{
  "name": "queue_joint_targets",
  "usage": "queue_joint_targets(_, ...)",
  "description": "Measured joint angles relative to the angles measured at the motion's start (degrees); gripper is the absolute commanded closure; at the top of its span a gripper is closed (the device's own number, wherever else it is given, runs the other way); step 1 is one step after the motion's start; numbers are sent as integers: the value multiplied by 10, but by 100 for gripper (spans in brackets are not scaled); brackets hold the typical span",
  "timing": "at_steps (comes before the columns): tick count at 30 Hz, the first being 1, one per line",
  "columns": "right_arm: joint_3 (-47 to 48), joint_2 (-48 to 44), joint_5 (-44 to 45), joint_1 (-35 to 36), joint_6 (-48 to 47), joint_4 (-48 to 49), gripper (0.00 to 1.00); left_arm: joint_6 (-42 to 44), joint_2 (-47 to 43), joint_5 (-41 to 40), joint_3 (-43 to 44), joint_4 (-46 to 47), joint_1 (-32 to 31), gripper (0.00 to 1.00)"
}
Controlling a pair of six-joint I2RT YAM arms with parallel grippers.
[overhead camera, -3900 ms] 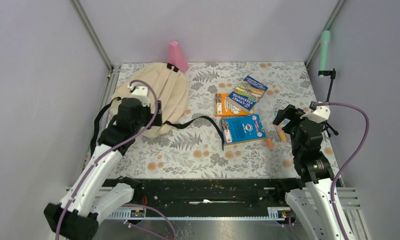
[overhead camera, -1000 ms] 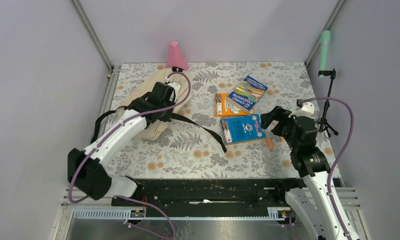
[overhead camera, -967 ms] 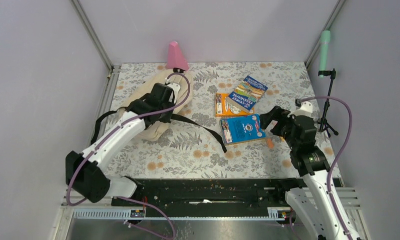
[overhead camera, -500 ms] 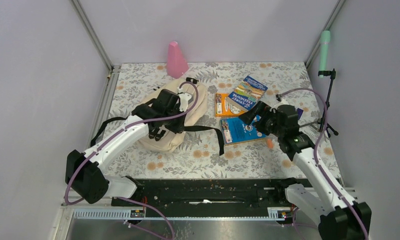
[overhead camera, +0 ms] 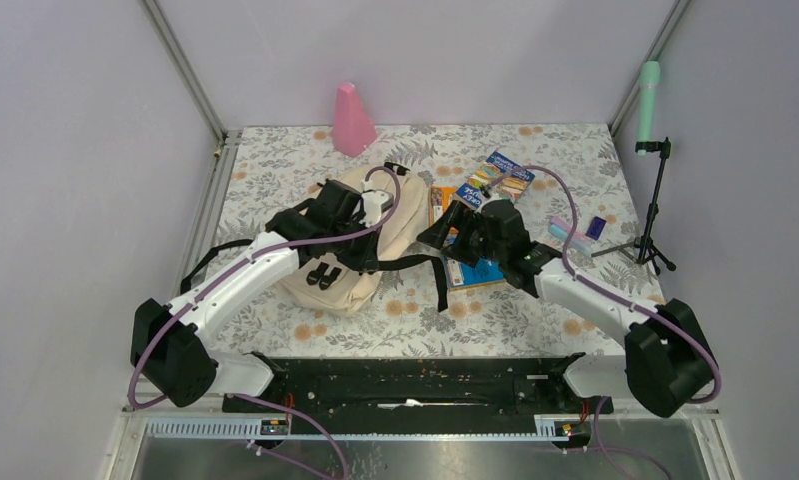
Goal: Pack the student bag
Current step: Adjust the student bag at the center of the board.
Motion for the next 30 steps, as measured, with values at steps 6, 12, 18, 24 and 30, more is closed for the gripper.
queue_joint_targets(6,28,54,7,24,24,41,14,-5,0,31,0,0,-3,100)
queue_joint_targets(12,37,86,7,37,38,59,22,-9,0,71,0,2,-14,100)
queue_joint_targets(18,37,88,12,39,41,59,29,-13,0,113,0,15,-23,100)
queue_joint_targets(24,37,80,29,41,30,53,79,-7,0,148,0,22,-36,100)
queue_joint_targets(30,37,43,32,47,-21,28,100,-3,-2,215,0,37,-50,38)
